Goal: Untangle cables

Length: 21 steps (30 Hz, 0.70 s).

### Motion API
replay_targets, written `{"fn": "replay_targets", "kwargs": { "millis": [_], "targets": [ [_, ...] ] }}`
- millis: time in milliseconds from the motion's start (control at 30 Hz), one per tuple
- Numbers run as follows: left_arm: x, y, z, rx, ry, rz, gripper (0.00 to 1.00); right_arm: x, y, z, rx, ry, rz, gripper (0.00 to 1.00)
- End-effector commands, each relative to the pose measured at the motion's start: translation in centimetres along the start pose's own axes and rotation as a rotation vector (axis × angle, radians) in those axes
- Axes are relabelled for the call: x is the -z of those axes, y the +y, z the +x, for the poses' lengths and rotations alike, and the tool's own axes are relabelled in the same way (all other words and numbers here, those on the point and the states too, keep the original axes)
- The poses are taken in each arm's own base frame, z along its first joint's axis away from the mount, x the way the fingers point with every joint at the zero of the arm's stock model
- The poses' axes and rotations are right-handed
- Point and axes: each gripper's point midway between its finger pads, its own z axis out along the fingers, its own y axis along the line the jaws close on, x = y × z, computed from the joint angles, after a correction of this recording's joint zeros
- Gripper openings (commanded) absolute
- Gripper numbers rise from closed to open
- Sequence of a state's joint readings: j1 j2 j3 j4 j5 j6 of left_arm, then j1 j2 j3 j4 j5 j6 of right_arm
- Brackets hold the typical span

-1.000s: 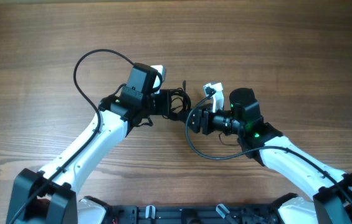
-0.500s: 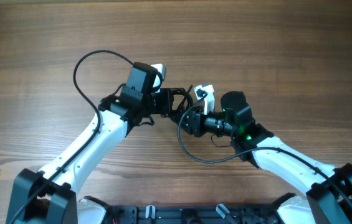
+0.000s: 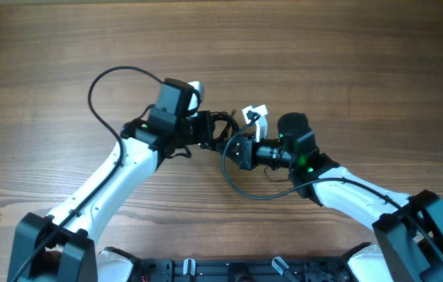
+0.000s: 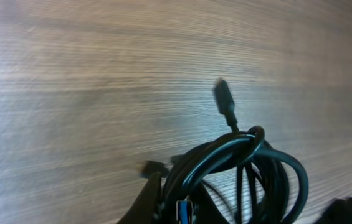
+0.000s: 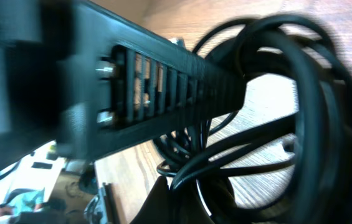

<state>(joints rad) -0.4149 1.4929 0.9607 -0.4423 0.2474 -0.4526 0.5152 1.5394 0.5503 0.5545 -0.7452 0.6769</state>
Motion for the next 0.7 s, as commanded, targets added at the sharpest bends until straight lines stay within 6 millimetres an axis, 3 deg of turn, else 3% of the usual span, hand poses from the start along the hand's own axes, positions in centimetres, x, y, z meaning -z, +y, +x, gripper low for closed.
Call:
{"fn": "replay_targets", "kwargs": {
  "millis": [0, 67, 133, 200, 333, 433, 467, 500, 633, 667],
  "targets": [
    [1.3, 5.1, -1.7, 0.263, -0.04, -0.113, 0.04, 2.4, 2.1, -1.5, 0.038, 0.041, -0.186, 0.04],
    [2.0, 7.5, -1.9, 0.376, -0.035, -0.135, 0.04, 4.6, 3.9, -2.9, 0.145, 0.023, -0.312, 0.04],
    [2.4, 8.2, -1.9, 0.419, -0.02, -0.118, 0.04, 6.5, 5.9, -4.1, 0.264, -0.005, -0.405, 0.04],
    [2.5, 8.5, -1.8, 0.431, -0.014, -0.121, 0.04, 7.4, 6.1, -5.5, 0.285, -0.059, -0.403, 0.04],
    [2.5, 8.5, -1.6, 0.433, -0.008, -0.124, 0.04, 8.5, 3.2, -7.9, 0.183, -0.151, -0.299, 0.04],
    [2.5, 8.5, -1.8, 0.432, -0.013, -0.121, 0.04, 8.2, -1.0, -8.5, -0.02, -0.202, -0.143, 0.05],
    [2.5, 8.5, -1.9, 0.431, -0.017, -0.119, 0.04, 8.0, -2.7, -8.4, -0.094, -0.217, -0.076, 0.11],
    [2.5, 8.5, -1.9, 0.434, -0.02, -0.118, 0.04, 7.8, -3.7, -8.1, -0.133, -0.218, -0.035, 0.31],
    [2.5, 8.3, -2.0, 0.429, -0.021, -0.115, 0.04, 7.7, -2.8, -7.7, 0.008, -0.191, -0.065, 0.48],
    [2.4, 8.2, -2.0, 0.423, -0.022, -0.112, 0.04, 7.7, -2.6, -7.6, 0.039, -0.188, -0.069, 0.57]
  ]
}}
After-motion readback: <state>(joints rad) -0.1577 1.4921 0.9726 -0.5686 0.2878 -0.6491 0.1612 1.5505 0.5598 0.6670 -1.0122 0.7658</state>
